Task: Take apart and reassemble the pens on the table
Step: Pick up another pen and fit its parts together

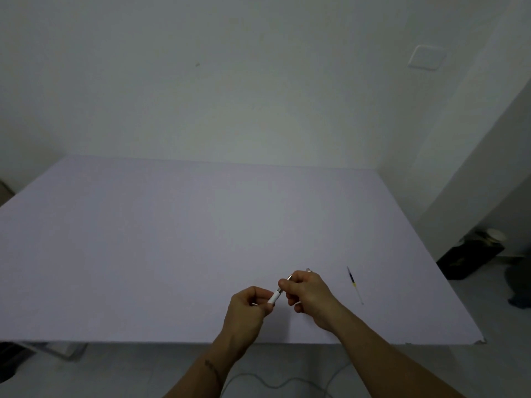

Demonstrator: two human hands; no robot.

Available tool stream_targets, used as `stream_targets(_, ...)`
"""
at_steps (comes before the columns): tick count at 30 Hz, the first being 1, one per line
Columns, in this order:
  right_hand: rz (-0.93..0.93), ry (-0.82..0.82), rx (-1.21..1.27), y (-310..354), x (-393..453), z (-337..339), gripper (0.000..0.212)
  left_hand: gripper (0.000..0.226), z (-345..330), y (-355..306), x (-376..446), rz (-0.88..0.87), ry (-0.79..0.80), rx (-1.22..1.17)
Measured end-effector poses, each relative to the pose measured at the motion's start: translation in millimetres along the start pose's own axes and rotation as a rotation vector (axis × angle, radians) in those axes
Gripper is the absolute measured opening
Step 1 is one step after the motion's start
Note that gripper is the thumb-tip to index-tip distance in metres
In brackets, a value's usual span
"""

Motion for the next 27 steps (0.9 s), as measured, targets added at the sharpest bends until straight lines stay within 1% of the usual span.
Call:
stream_targets(2,-0.006,0.002,0.005,-2,0,-1,0.012,0.021,0,1,0,0.0,0.0,-0.005)
stream_targets(4,-0.027,0.036,0.087,-4,1,0,0.011,0.021,2,0,1,0.002,-0.005,-0.007)
stream_targets(6,-0.04,0.052,0.134,-5,2,2,0.016,0.022,3,1,2,0.001,-0.005,-0.005)
stream_targets(11,-0.035,0.005,0.063,-4,3,0,0.006,0.022,3,1,3,0.003,0.001,0.005)
stream_targets(14,-0.026,0.032,0.116,-3,4,-3,0.013,0.025,5,-1,6,0.004,-0.004,0.015)
stream_targets(17,-0.02,0.021,0.071,-1,6,-3,0.008,0.024,7,0,9,0.008,0.002,0.022)
stream_targets(20,-0.037,0.012,0.029,0,8,-4,0.008,0.024,6,1,11,0.006,-0.001,0.037)
stream_targets(22,-0.04,0.022,0.063,1,9,-4,0.007,0.024,7,2,14,0.009,-0.01,0.035)
stream_targets(25,-0.057,0.04,0.128,1,11,-1,0.015,0.024,9,2,17,0.019,-0.017,0.033)
stream_targets(27,-0.066,0.025,0.117,1,12,0,0.012,0.024,8,1,19,0.029,-0.01,0.036)
Point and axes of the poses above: each hand's wrist, its own x-axis towards the middle knuckle, its own z-axis out of the back of the hand, y = z × x, the point moved 2 cm from there along x, towards the middle knuckle, and after that the axes turned 9 degrees about x, right-handed, at the moved point
